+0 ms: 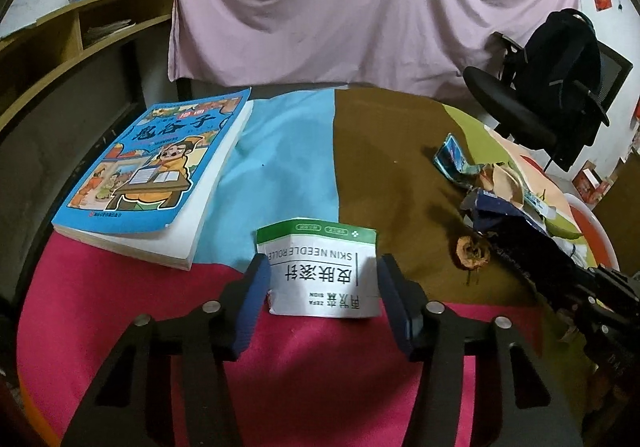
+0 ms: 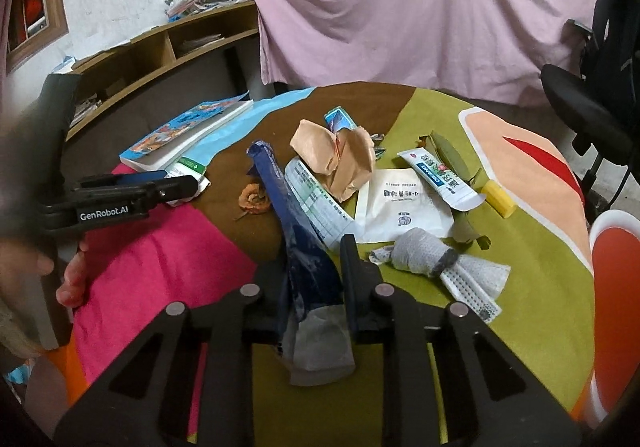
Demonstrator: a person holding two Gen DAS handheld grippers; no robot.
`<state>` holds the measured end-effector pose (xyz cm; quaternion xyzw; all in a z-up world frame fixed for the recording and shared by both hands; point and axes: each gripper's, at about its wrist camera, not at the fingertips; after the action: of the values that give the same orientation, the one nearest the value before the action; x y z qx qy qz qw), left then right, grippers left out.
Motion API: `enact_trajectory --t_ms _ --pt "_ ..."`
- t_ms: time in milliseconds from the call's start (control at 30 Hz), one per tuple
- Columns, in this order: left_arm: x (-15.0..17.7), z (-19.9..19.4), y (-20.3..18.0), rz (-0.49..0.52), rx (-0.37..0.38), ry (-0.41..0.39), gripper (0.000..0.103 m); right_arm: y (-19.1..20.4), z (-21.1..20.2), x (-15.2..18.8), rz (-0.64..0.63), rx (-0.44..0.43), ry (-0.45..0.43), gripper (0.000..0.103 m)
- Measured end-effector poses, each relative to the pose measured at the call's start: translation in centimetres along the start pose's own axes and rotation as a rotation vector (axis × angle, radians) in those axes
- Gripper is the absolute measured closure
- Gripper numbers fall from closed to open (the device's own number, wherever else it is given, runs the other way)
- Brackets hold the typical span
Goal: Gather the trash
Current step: 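Lift both held items and carry them over the red bucket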
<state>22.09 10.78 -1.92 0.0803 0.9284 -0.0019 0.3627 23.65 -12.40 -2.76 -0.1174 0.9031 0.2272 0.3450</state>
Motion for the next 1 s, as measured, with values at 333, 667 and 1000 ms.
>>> enact_trajectory --t_ms 333,667,1000 --pt "-0.1 0.6 -1.3 0.071 -0.050 0.038 0.057 0.0 -1.1 0.1 0.019 -0.023 -0.046 0.053" --pt "-0.2 2.0 -0.4 0.022 -0.017 0.086 0.048 -0.9 -1.1 -0.2 0.072 -0.022 -0.052 0.053" --pt "0.3 1.1 -0.2 0.007 0.026 0.047 0.056 -0.9 -1.2 0.1 0.068 -0.017 -0.065 0.053"
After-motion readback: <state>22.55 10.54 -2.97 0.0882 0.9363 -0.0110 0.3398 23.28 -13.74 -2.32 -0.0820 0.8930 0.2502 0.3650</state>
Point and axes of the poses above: each gripper's, at about its wrist camera, not at the fingertips, and z roughly the way its jaws point, y to its left, x to its underside, and after that the axes turned 15 degrees about z, right-handed
